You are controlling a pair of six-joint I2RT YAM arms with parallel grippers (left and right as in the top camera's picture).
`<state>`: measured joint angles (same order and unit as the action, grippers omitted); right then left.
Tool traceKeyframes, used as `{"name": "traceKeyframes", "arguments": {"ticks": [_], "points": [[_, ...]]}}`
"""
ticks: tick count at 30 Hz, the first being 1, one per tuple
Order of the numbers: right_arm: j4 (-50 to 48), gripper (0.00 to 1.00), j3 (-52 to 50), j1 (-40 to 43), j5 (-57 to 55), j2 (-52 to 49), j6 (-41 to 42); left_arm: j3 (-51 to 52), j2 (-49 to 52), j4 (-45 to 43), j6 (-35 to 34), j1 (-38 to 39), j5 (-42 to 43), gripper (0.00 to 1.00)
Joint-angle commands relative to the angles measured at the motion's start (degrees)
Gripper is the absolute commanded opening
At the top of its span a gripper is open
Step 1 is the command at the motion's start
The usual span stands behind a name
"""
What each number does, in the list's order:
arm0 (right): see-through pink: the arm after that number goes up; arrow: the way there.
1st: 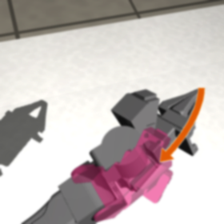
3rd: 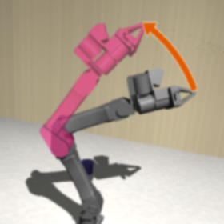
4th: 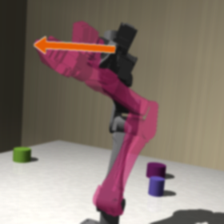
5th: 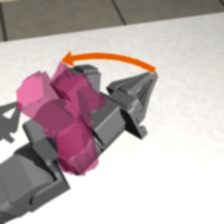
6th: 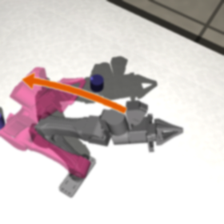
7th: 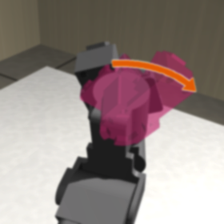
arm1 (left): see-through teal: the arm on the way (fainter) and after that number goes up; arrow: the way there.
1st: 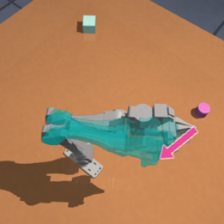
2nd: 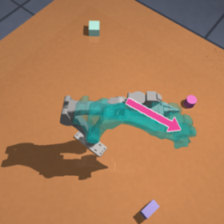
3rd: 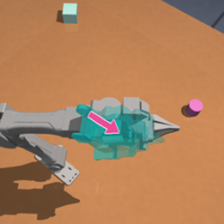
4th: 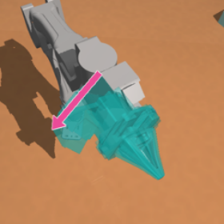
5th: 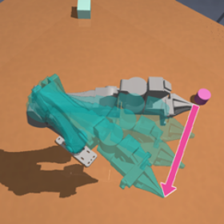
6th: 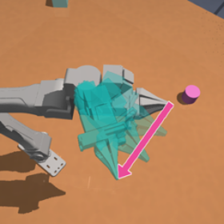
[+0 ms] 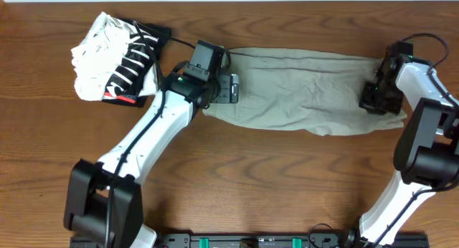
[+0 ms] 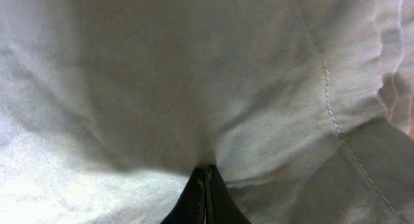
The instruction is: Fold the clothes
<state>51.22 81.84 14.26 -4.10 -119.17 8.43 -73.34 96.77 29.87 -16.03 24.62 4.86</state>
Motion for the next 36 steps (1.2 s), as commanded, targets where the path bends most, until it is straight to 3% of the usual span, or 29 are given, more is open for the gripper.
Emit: {"name": "traceKeyframes", "arguments": {"ticks": [1,5,13,22,31,35,36], "points": [[0.61,0.01,-2.12,1.31,4.74,5.49,-4.68,0.26,-0.48,1.4,-0.02,-0.5,-2.8,0.87],[0.87,0.01,-2.12,0.22,19.65,15.8,-8.96,0.26,1.11,1.99,-0.7,-1.92,-2.8,0.92],[1.33,0.01,-2.12,-8.66,23.21,26.62,-8.92,0.26,8.24,-0.76,-0.28,-4.59,-2.69,0.99],[-1.31,0.02,-2.14,-19.15,22.03,21.62,-8.39,0.26,14.23,-3.19,1.01,-4.68,5.7,0.98],[-4.61,0.01,-2.14,-22.86,20.81,6.62,-8.28,0.33,15.47,-2.71,1.01,-4.68,9.14,1.0],[-5.31,0.01,-2.14,-23.02,20.85,-0.37,-8.26,0.33,15.47,-0.68,0.98,-4.68,9.11,0.56],[-5.22,0.01,-2.14,-23.02,20.85,-1.99,-8.26,0.33,15.47,0.2,1.01,-4.68,9.11,0.38]]}}
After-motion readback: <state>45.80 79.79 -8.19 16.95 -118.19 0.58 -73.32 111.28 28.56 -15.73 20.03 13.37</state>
